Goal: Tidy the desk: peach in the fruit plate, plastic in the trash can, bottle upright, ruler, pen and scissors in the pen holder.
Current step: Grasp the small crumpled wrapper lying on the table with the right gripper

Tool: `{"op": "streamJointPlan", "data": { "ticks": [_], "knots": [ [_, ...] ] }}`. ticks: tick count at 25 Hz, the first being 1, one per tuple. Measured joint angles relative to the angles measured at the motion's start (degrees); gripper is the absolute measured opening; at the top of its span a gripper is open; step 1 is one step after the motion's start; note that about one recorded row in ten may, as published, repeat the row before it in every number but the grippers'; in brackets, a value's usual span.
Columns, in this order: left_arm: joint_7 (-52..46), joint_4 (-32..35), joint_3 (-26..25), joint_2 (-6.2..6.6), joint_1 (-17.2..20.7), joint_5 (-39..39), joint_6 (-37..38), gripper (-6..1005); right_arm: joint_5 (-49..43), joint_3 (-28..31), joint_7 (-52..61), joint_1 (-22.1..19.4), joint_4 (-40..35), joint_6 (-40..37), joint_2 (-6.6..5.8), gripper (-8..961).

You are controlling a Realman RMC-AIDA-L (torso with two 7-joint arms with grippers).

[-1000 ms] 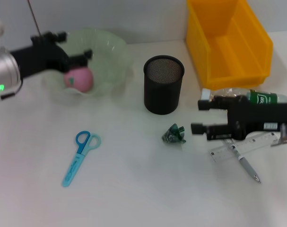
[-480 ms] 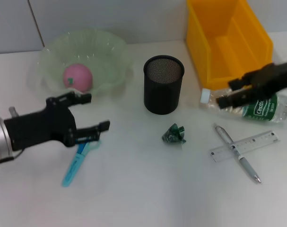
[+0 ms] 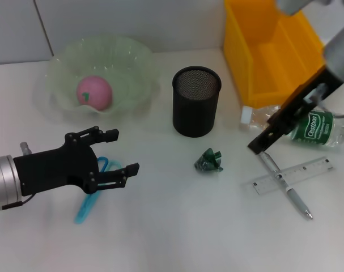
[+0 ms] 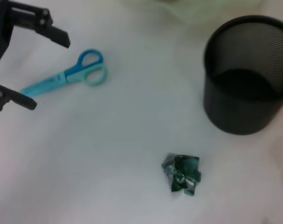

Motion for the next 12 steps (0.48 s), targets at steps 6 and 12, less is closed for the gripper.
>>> {"op": "streamJointPlan", "data": {
  "ticks": [6,12],
  "knots": [
    [0.5,-0.7,1.1,-0.03,-0.2,0.0,-0.1,863,0.3,-9.7,4.9,0.7,4.0,9.0,0.68,834],
    [1.9,-2.4,1.1,-0.05,-0.6,0.0,-0.1,863,3.4,-15.4,7.2,3.4,12.7,16.4,0.91,833]
  ]
}}
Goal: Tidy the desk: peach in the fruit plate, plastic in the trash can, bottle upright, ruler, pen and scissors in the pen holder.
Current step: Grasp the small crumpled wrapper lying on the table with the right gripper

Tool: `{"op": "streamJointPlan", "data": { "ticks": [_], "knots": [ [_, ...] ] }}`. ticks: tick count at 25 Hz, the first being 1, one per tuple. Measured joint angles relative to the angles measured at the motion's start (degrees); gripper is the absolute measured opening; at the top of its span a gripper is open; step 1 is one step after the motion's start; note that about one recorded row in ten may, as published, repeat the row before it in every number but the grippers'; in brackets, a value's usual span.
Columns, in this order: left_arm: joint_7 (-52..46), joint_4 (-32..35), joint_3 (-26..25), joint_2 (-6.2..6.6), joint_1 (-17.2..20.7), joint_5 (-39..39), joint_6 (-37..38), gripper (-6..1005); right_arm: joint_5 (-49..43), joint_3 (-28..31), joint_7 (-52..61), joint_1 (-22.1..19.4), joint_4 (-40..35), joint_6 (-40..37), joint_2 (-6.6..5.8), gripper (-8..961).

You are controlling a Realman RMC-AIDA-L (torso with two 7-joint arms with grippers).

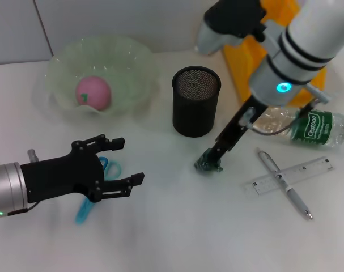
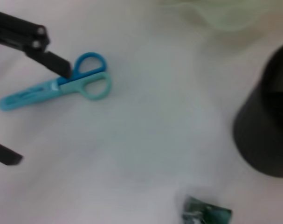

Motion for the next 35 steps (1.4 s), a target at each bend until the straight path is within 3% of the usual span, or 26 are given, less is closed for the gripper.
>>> {"op": "streamJointPlan", "data": {
  "ticks": [9,22,35],
  "knots": [
    [0.5,-0.9,0.0,0.0,-0.7,0.0,-0.1,863,0.8,-4.1,0.9,3.6,10.3,7.6,0.07,833],
    [1.9,-4.9,0.4,0.09,-3.6,0.0,-0.2,863,0.8,-6.1,0.7,3.8,14.5,11.7,0.1,834],
    [2.7,-5.3,0.9,0.01,-4.4,0.1,-0.4,862,1.0,-6.5,0.4,4.3,16.9,13.6,0.15,733]
  ]
}}
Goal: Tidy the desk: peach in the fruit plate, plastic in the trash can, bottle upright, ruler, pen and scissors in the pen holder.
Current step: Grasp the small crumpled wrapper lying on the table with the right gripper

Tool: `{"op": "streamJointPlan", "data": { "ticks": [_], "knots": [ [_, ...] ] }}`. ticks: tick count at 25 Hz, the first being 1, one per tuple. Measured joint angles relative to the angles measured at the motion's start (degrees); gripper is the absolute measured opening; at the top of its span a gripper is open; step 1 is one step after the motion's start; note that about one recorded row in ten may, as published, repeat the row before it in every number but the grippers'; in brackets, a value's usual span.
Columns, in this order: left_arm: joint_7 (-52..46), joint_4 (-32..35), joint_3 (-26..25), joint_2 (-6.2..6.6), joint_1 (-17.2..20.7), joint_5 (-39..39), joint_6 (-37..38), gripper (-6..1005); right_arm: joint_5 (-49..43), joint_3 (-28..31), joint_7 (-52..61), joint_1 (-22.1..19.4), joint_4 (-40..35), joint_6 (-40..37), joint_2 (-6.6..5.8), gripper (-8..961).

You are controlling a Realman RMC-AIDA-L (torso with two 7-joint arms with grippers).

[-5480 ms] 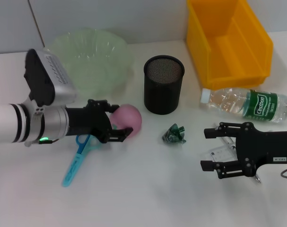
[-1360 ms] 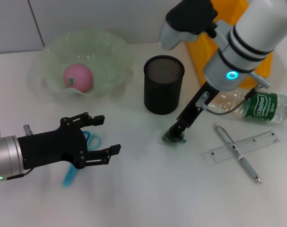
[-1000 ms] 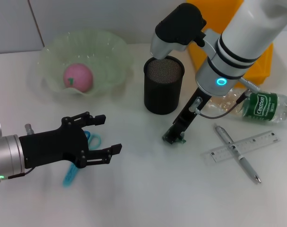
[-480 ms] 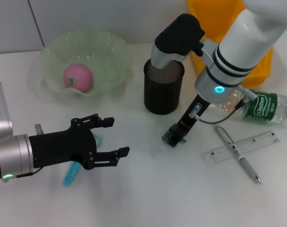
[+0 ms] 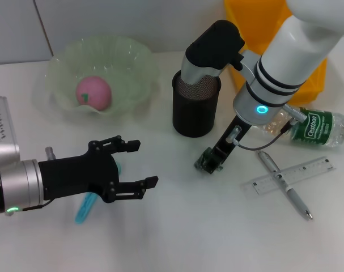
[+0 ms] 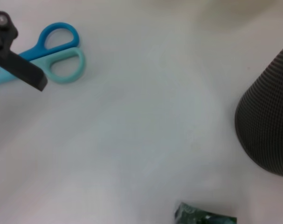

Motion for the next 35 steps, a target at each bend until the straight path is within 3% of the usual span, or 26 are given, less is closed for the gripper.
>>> {"op": "streamJointPlan", "data": {
  "ticks": [1,6,12,19,25,35],
  "knots": [
    [0.0,0.0,0.1,-0.01,-0.1,0.0,-0.1,862,0.0,0.0,0.0,0.0,0.0,0.0,0.0,725],
    [0.0,-0.1,0.1,-0.01,-0.2,0.0,-0.1,862,0.2,0.2,-0.1,-0.2,-0.3,0.2,0.0,501],
    [0.0,-0.1,0.2,-0.01,-0.2,0.0,-0.1,862,1.5,0.1,-0.6,-0.6,-0.1,0.4,0.05,448],
    [0.0,-0.1,0.2,-0.01,-0.2,0.0,-0.1,862,1.7,0.4,-0.7,-1.4,-1.9,-0.7,-0.07,461],
    [0.0,-0.1,0.2,-0.01,-0.2,0.0,-0.2,862,1.5,0.9,-0.2,-5.1,-10.5,-3.8,-0.26,473],
    [0.0,-0.9,0.4,-0.1,-1.1,0.0,-0.4,862,1.3,0.3,-0.2,-5.6,-10.3,-3.2,-0.26,492]
  ]
}}
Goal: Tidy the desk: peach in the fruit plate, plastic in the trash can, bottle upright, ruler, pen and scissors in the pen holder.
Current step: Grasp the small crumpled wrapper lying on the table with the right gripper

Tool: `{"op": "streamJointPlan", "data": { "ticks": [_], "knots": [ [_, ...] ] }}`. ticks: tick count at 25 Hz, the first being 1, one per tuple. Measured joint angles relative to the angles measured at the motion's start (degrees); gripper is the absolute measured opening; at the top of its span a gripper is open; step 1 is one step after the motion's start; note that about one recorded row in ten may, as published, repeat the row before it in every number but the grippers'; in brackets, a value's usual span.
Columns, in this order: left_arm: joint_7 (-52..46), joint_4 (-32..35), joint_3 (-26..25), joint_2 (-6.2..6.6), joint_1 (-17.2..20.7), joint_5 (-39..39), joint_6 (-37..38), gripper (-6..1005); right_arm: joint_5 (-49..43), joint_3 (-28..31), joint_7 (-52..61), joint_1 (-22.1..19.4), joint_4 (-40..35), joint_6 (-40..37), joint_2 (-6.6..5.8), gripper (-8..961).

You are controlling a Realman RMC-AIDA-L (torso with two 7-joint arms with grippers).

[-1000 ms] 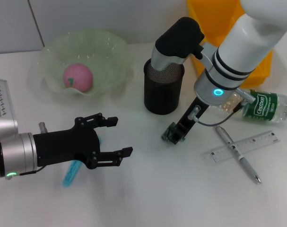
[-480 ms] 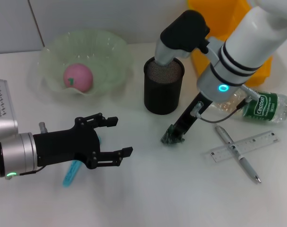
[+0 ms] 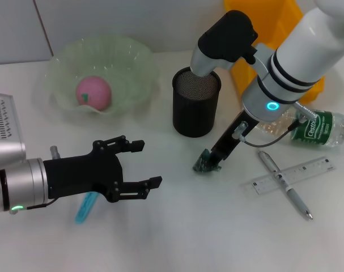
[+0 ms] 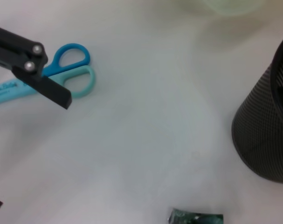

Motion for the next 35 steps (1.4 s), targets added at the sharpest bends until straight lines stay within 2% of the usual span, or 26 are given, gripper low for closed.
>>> {"op": "streamJointPlan", "data": {
  "ticks": [1,6,13,28,35],
  "knots": [
    [0.0,-0.2,0.0,0.0,-0.2,0.0,0.0,862,0.0,0.0,-0.1,0.0,0.0,0.1,0.03,494],
    [0.0,-0.4,0.1,0.0,-0.4,0.0,-0.2,862,0.3,-0.3,-0.4,0.3,0.2,0.6,0.09,621],
    [0.0,-0.5,0.1,0.01,-0.4,0.0,-0.3,862,0.5,-3.3,-0.3,1.6,4.1,3.0,0.32,617],
    [0.0,-0.5,0.1,0.0,-0.5,-0.1,-0.4,863,1.3,-5.3,-0.2,2.4,5.9,5.2,0.35,609],
    [0.0,-0.5,0.1,0.01,-0.5,-0.2,-0.4,863,1.7,-5.4,-0.2,2.4,5.8,5.0,0.35,480]
  ]
}}
